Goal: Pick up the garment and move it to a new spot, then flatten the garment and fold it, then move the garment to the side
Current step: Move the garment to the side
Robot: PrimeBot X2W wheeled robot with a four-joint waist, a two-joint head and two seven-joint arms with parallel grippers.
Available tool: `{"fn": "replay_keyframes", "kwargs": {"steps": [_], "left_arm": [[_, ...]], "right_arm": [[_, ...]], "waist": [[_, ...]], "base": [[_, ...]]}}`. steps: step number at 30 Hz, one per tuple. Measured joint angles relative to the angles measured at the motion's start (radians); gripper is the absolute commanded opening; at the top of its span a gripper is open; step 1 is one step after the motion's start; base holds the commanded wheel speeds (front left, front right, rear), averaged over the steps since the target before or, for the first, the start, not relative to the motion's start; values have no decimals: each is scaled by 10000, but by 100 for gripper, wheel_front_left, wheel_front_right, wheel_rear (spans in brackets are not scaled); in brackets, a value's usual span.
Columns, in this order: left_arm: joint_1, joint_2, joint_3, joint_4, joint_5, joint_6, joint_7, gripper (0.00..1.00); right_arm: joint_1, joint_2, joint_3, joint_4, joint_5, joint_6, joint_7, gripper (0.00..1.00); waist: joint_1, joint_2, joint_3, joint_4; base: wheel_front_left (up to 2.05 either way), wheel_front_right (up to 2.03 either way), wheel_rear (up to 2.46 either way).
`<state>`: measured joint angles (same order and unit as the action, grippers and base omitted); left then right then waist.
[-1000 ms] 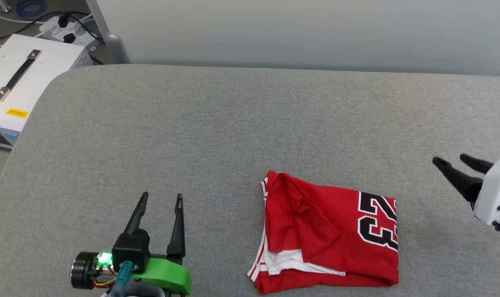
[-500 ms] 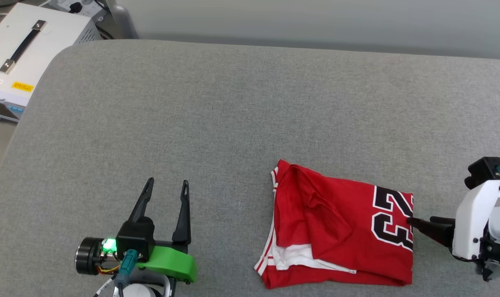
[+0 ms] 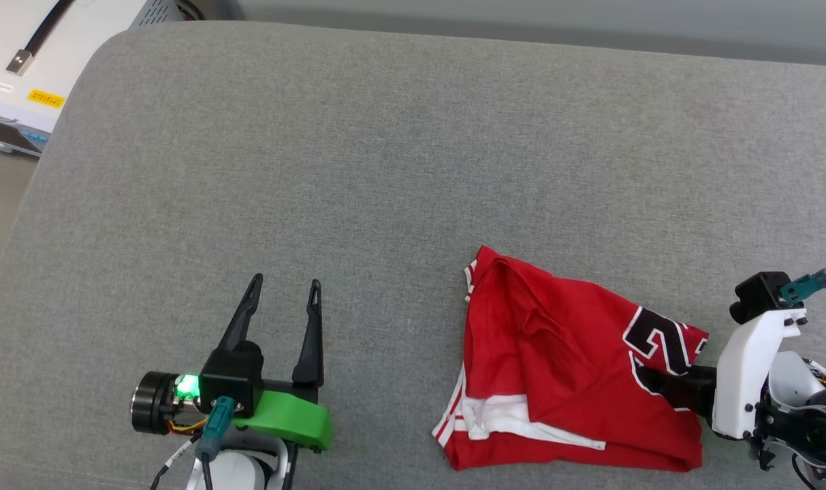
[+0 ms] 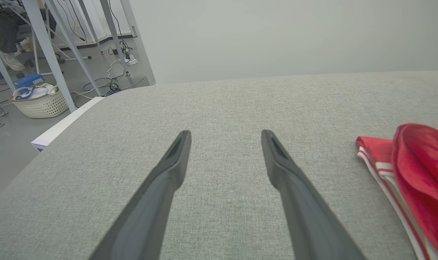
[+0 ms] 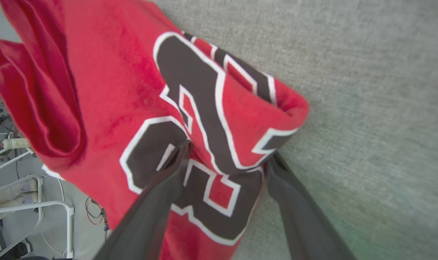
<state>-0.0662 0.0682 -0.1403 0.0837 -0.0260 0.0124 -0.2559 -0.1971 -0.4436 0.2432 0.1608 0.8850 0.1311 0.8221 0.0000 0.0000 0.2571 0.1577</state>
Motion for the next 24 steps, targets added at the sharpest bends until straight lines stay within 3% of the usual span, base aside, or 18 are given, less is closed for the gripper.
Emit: {"fn": "replay_keyframes", "kwargs": {"steps": [7, 8, 9, 24], "left_arm": [[-85, -23, -86, 12, 0, 4, -2, 100], [-105, -29, -92, 12, 0, 6, -2, 100], [-118, -33, -100, 13, 0, 8, 0, 100], [-97, -56, -25, 54, -12, 67, -2, 100]], "right_arm": [[-124, -211, 470, 190, 205, 4, -431, 100], [-135, -244, 520, 198, 268, 2, -512, 4], [-147, -276, 552, 205, 316, 2, -545, 0], [-368, -867, 1206, -504, 608, 2, -1998, 0]], "waist": [[0, 0, 119, 70], [0, 0, 135, 68], [0, 0, 143, 61], [0, 1, -159, -226]], "base": [[0, 0, 0], [0, 0, 0], [0, 0, 0], [0, 0, 0]]}}
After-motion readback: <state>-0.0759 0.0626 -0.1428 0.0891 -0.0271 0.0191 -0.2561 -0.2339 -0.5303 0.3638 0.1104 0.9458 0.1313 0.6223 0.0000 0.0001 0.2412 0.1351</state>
